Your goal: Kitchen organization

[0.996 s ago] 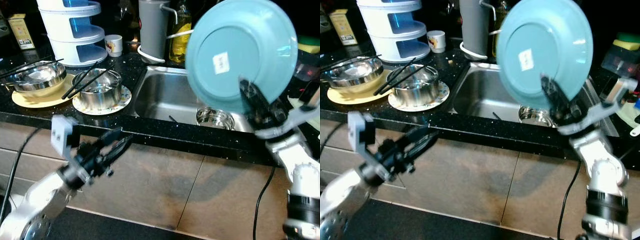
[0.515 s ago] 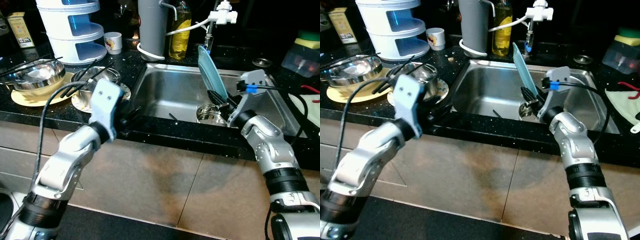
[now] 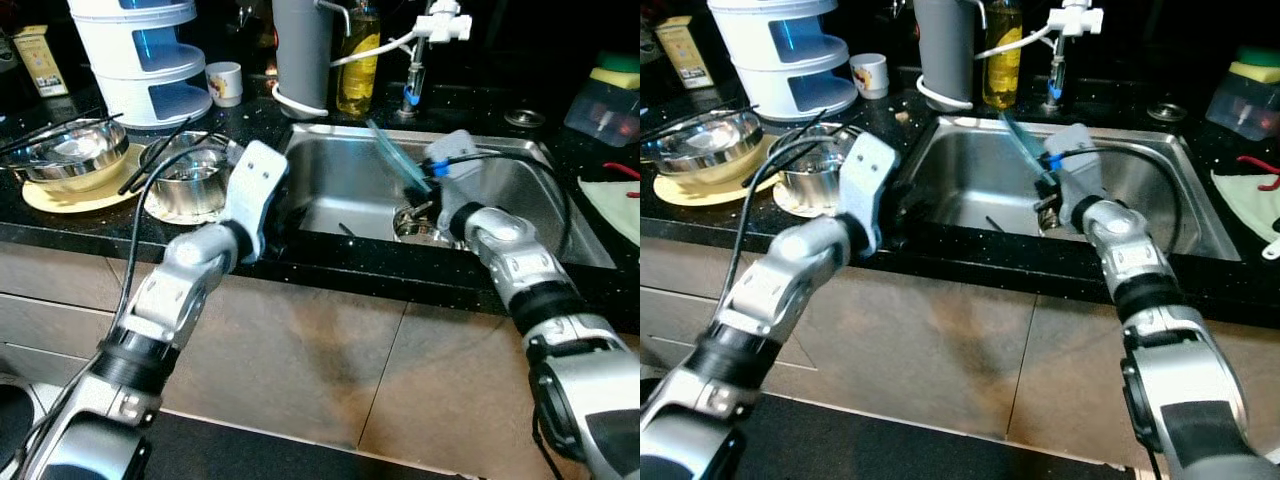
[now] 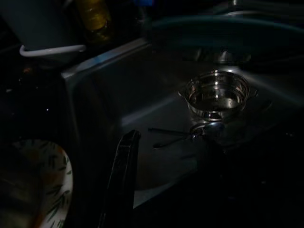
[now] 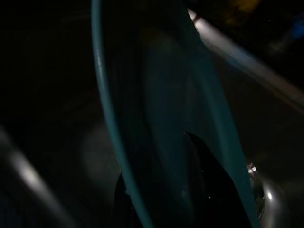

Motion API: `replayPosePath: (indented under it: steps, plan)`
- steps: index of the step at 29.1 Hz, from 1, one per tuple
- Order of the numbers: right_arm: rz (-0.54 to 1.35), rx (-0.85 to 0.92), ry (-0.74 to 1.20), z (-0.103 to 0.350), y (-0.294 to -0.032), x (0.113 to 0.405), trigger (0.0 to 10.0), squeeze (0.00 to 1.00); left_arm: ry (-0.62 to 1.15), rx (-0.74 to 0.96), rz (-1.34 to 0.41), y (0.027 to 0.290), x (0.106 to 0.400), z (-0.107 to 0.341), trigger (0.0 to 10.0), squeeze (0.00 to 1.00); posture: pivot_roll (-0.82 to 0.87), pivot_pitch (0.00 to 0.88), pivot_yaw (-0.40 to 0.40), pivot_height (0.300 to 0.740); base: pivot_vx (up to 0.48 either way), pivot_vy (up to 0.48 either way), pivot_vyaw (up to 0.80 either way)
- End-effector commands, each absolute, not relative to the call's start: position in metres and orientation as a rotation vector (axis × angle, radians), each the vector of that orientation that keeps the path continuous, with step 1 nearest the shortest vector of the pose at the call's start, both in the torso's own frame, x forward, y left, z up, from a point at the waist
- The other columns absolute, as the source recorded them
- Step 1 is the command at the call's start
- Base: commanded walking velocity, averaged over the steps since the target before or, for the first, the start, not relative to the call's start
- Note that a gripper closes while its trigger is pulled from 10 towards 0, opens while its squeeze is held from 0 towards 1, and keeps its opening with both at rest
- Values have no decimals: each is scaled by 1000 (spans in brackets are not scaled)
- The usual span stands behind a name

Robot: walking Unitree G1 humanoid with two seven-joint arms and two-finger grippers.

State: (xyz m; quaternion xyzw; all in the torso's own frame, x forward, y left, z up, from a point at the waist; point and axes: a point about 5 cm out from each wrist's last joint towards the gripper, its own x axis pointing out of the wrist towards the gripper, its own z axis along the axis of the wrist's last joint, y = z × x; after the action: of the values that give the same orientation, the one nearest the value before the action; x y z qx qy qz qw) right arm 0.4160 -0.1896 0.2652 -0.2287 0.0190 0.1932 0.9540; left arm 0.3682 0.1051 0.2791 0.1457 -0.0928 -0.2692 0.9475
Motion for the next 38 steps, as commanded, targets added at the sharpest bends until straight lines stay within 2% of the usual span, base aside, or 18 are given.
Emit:
replayPosePath:
  steps: [1, 18, 19, 20, 21, 22, 25, 26, 33, 36, 38]
  plan:
    - [414, -497, 76, 265, -188, 417, 10000, 0, -185, 333, -559, 103, 371, 279, 10000, 0, -24, 153, 2, 740, 0, 0, 0]
    - [481, -586, 189, 268, -183, 419, 10000, 0, -120, 361, -580, 108, 380, 280, 10000, 0, -22, 160, -10, 740, 0, 0, 0]
    - [484, -588, 191, 269, -183, 419, 10000, 224, -120, 362, -580, 108, 380, 280, 10000, 0, -22, 158, -12, 740, 0, 0, 0]
    - [488, -592, 194, 269, -183, 419, 10000, 812, -119, 360, -580, 108, 380, 280, 10000, 0, -22, 158, -12, 740, 0, 0, 0]
    - [488, -592, 194, 269, -183, 419, 10000, 812, -119, 360, -580, 108, 380, 280, 10000, 0, -22, 158, -12, 740, 0, 0, 0]
    - [489, -594, 196, 269, -183, 419, 10000, 1000, -119, 360, -580, 108, 380, 280, 10000, 0, -23, 157, -13, 740, 0, 0, 0]
    - [485, -606, 193, 270, -183, 419, 10000, 1000, -117, 355, -583, 108, 380, 279, 10000, 0, -24, 157, -13, 740, 0, 0, 0]
    - [483, -607, 189, 271, -184, 419, 10000, 0, -116, 350, -586, 108, 380, 279, 10000, 0, -25, 157, -13, 740, 0, 0, 0]
    - [487, -439, 115, 283, -184, 419, 10000, 0, -130, 295, -597, 108, 378, 281, 10000, 0, -24, 156, -16, 740, 0, 0, 0]
    - [572, -209, -14, 303, -180, 417, 10000, 0, -227, 136, -698, 103, 364, 294, 10000, 0, -23, 154, -19, 740, 0, 0, 0]
    - [784, -9, -142, 316, -171, 409, 10000, 0, -313, 39, -809, 102, 345, 302, 10000, 0, -23, 147, -19, 740, 0, 0, 0]
